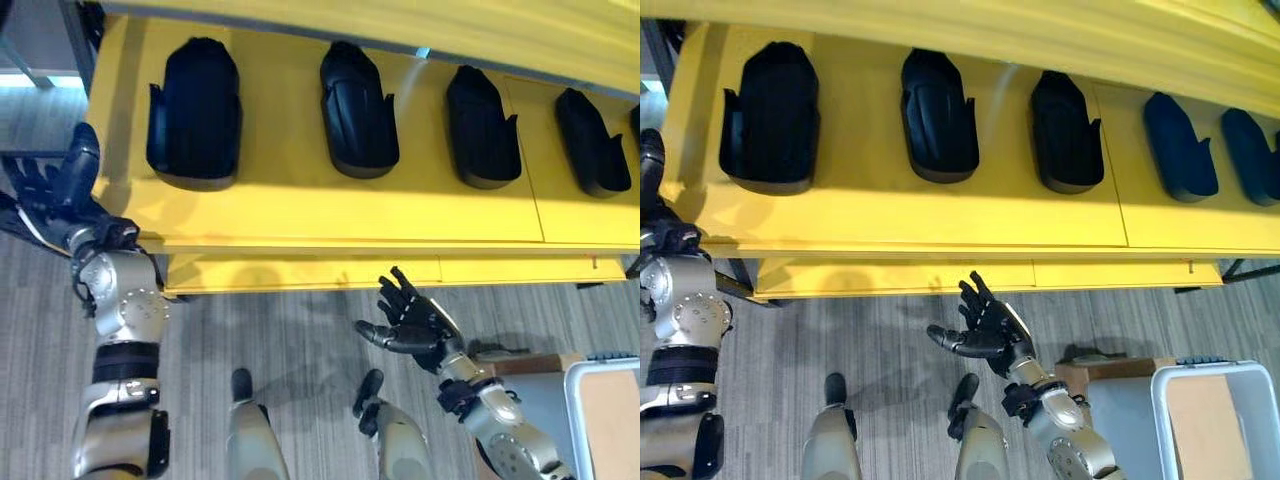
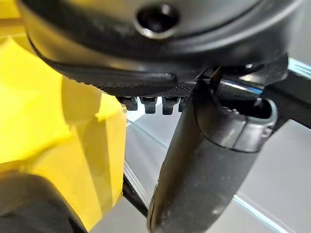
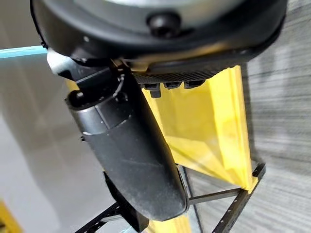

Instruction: Move parts from the plastic box to the shelf.

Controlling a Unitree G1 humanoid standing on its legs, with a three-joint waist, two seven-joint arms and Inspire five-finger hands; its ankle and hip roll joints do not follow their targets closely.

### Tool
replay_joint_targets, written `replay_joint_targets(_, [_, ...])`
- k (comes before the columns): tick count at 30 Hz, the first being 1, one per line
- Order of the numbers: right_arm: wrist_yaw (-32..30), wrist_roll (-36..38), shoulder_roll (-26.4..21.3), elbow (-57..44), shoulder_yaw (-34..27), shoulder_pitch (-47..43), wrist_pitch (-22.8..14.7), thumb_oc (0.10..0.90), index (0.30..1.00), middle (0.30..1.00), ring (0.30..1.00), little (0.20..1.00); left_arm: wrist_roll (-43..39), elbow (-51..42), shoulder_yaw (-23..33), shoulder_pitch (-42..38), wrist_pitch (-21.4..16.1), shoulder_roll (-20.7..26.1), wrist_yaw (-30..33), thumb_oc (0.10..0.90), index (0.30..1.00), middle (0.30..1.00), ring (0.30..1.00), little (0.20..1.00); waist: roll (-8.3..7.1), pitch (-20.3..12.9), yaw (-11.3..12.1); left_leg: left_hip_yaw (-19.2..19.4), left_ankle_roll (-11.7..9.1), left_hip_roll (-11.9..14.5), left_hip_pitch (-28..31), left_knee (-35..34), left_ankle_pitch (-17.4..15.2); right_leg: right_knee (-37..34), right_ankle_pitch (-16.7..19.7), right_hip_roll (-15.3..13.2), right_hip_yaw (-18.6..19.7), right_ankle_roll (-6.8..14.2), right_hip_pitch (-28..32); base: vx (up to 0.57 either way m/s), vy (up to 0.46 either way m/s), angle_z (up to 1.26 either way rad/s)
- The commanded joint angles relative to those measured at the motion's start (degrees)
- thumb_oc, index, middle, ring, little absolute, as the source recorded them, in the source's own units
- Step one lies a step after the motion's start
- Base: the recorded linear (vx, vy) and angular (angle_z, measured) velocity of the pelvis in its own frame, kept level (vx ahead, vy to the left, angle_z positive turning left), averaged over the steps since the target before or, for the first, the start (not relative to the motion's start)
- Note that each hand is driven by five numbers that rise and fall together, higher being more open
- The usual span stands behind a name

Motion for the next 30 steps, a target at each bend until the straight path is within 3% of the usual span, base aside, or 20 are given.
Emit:
replay_joint_targets(1, [1.4,-0.5,0.5,-4.8,-3.5,1.8,-3.7,0.9,1.0,1.0,1.0,1.0,2.2,-0.4,3.1,-2.3,-4.5,5.3,-1.9,0.9,1.0,1.0,1.0,1.0,-0.48,-6.4,0.9,-1.9,1.3,-0.5,1.8,-3.7,0.0,1.3,0.1,-5.2,-0.6,6.1,7.0,-0.05,0.022,0.0])
replay_joint_targets(2, [1.4,-0.5,0.5,-4.9,-3.5,1.8,-3.7,0.9,1.0,1.0,1.0,1.0,2.2,-0.4,3.1,-2.3,-4.5,5.3,-1.9,0.9,1.0,1.0,1.0,1.0,-0.63,-6.2,0.9,-1.5,1.8,-0.8,1.3,-3.7,1.0,0.9,1.0,-5.6,-1.3,5.3,6.7,-0.04,0.027,0.01])
replay_joint_targets(8, [1.7,-1.0,1.0,-4.4,-5.3,2.5,-3.7,0.9,1.0,1.0,1.0,1.0,7.4,-4.0,2.4,2.6,-2.3,6.1,-3.7,0.9,1.0,1.0,1.0,1.0,0.68,-7.4,1.1,-1.5,1.9,-1.4,3.5,-5.7,1.6,0.4,1.4,-5.9,-2.0,5.6,8.6,0.02,0.006,0.04])
replay_joint_targets(11, [2.3,-1.8,1.3,-4.0,-7.5,3.0,-3.6,0.9,1.0,1.0,1.0,1.0,13.4,-13.6,1.1,9.3,-0.8,3.8,-6.8,0.9,1.0,1.0,1.0,1.0,1.53,-7.9,1.2,-1.7,2.0,-1.7,4.9,-7.2,2.2,-0.7,1.8,-5.7,-2.7,5.7,10.1,0.04,-0.002,0.08])
replay_joint_targets(12, [2.7,-1.7,1.4,-3.3,-8.8,3.0,-3.7,0.9,1.0,1.0,1.0,1.0,17.8,-19.1,0.1,13.7,0.9,3.6,-10.5,0.9,1.0,1.0,1.0,1.0,2.03,-8.2,1.3,-1.5,2.0,-1.8,5.8,-8.1,2.5,-1.2,1.8,-5.5,-3.0,5.7,10.9,0.05,-0.001,0.15])
replay_joint_targets(14, [3.2,-2.1,1.3,-3.1,-9.5,3.0,-3.6,0.9,1.0,1.0,1.0,1.0,20.2,-21.7,0.3,15.9,1.0,3.6,-11.6,0.9,1.0,1.0,1.0,1.0,2.27,-8.3,1.4,-1.4,2.0,-1.8,6.3,-8.6,2.7,-1.5,2.0,-5.4,-3.1,5.8,11.2,0.03,-0.001,0.11])
replay_joint_targets(19, [7.4,-1.3,0.5,-3.0,-13.3,4.9,-3.8,0.9,1.0,1.0,1.0,1.0,38.5,-29.2,1.0,26.2,1.8,10.7,-21.0,0.9,1.0,1.0,1.0,1.0,3.09,-9.3,1.7,-0.5,1.8,-1.7,9.0,-10.7,3.0,-2.8,2.2,-4.9,-3.1,6.0,13.0,0.04,-0.004,-0.02])
replay_joint_targets(20, [8.1,-1.1,0.4,-3.0,-13.9,5.6,-3.7,0.9,1.0,1.0,1.0,1.0,43.3,-31.2,1.0,28.2,2.3,12.3,-21.6,0.9,1.0,1.0,1.0,1.0,3.22,-9.5,1.8,-0.4,1.7,-1.6,9.3,-10.8,3.0,-3.0,2.0,-4.8,-3.2,6.0,13.3,0.04,-0.013,-0.01])
replay_joint_targets(22, [8.4,-1.2,0.2,-3.3,-14.2,6.0,-3.7,0.9,1.0,1.0,1.0,1.0,43.9,-31.9,1.7,29.7,1.9,12.1,-21.9,0.9,1.0,1.0,1.0,1.0,3.29,-9.6,1.8,-0.3,1.6,-1.5,9.7,-11.0,3.0,-3.1,2.0,-4.7,-3.2,6.0,13.6,0.03,-0.009,0.05])
replay_joint_targets(24, [9.4,-1.0,-0.3,-3.5,-15.0,6.5,-3.7,0.9,1.0,1.0,1.0,1.0,50.2,-34.7,2.0,33.1,1.6,14.8,-23.8,0.9,1.0,1.0,1.0,1.0,3.53,-10.1,1.7,0.2,1.4,-1.3,10.8,-11.6,2.9,-3.6,1.6,-4.4,-3.2,6.0,14.4,0.04,-0.017,0.01])
replay_joint_targets(30, [10.2,-1.4,-0.9,-4.3,-15.9,7.8,-3.8,0.9,1.0,1.0,1.0,1.0,62.6,-40.6,3.9,39.5,1.4,16.5,-23.0,0.9,1.0,1.0,1.0,1.0,3.62,-10.4,1.7,0.8,1.2,-0.8,12.4,-11.8,2.5,-4.2,0.8,-3.8,-2.9,5.9,15.7,0.03,-0.014,-0.11])
